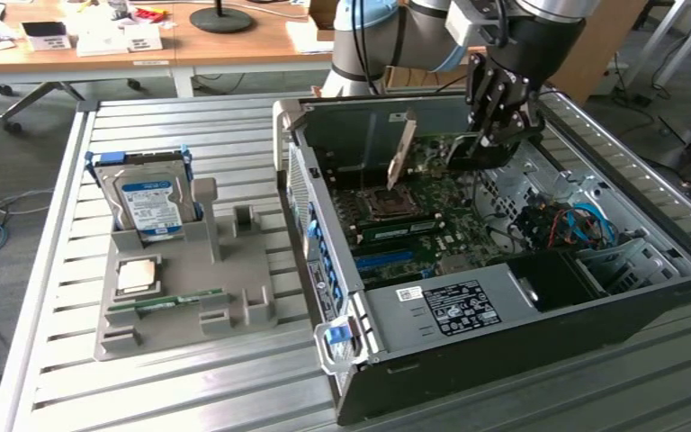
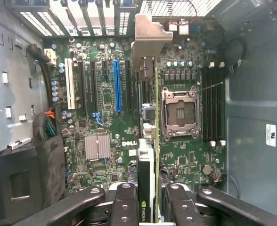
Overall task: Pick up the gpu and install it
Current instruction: 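Insert the gpu into the slot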
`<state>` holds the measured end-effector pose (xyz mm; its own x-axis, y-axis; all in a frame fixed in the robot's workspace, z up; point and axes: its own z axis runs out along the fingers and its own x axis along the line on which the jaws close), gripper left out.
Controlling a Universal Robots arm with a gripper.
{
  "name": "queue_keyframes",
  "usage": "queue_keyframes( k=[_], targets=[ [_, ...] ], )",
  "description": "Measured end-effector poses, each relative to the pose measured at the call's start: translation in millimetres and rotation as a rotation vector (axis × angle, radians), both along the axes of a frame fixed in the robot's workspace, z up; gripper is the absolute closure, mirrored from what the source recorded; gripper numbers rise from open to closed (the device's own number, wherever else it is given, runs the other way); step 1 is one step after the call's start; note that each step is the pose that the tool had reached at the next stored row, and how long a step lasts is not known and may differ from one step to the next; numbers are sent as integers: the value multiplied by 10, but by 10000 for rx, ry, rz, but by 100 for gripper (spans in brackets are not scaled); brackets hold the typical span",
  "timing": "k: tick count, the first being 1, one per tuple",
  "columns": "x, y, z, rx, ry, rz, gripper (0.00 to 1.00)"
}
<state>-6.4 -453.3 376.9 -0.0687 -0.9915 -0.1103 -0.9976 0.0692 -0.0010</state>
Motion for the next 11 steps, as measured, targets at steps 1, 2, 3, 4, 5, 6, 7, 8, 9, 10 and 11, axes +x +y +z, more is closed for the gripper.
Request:
queue_keyframes(
  k=[1, 2, 3, 4, 5, 6, 7, 8, 9, 10, 11],
  targets=[
    [-1, 0, -15, 0, 0, -1, 73],
    [-2, 0, -30, 0, 0, -3, 73],
    [-2, 0, -46, -1, 0, -2, 73],
    [-3, 0, -61, -1, 0, -3, 73],
    [-4, -1, -77, -1, 0, -2, 73],
    [-5, -1, -93, -1, 0, -3, 73],
    [-5, -1, -108, -1, 1, -3, 73],
    [-6, -1, -123, -1, 0, -3, 73],
    [-7, -1, -133, 0, 0, -3, 73],
    [-9, -1, -135, -3, 1, -4, 73],
    [-10, -1, -139, -2, 1, -4, 73]
  ],
)
